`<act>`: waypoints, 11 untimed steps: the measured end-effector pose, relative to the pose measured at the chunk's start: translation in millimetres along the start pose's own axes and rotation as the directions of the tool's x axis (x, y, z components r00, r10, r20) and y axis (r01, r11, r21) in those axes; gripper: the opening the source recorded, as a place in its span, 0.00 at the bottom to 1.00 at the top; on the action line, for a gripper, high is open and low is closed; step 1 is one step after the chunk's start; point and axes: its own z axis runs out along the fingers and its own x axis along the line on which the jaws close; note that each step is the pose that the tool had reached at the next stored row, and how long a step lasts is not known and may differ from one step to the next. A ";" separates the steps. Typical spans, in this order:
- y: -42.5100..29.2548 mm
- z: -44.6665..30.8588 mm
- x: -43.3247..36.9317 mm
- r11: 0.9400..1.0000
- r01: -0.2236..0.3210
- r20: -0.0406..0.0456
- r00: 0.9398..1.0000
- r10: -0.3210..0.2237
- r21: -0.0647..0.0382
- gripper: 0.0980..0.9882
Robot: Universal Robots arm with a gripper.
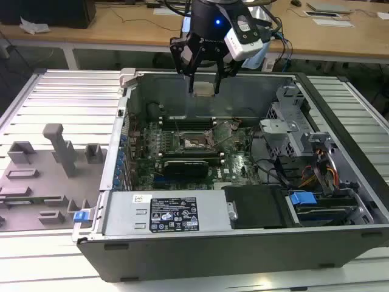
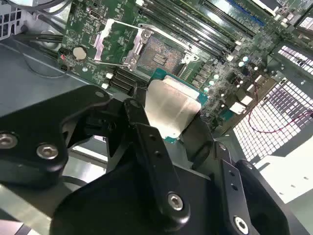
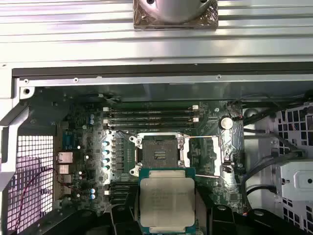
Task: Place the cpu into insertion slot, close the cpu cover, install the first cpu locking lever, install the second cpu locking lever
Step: 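Place the cpu into insertion slot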
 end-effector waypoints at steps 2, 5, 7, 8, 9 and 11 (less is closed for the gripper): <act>0.0 0.0 0.0 1.000 0.000 0.000 1.000 0.000 0.000 0.50; 0.0 0.0 0.0 1.000 0.000 0.000 1.000 0.000 0.000 0.50; 0.0 0.3 0.0 1.000 0.000 0.000 1.000 0.000 0.000 0.50; -0.1 0.8 0.0 1.000 0.000 0.000 1.000 0.000 0.000 0.50; -0.2 1.7 0.0 1.000 0.000 0.000 1.000 0.000 0.000 0.50; -0.4 4.0 0.3 1.000 0.000 0.001 1.000 0.000 0.000 0.50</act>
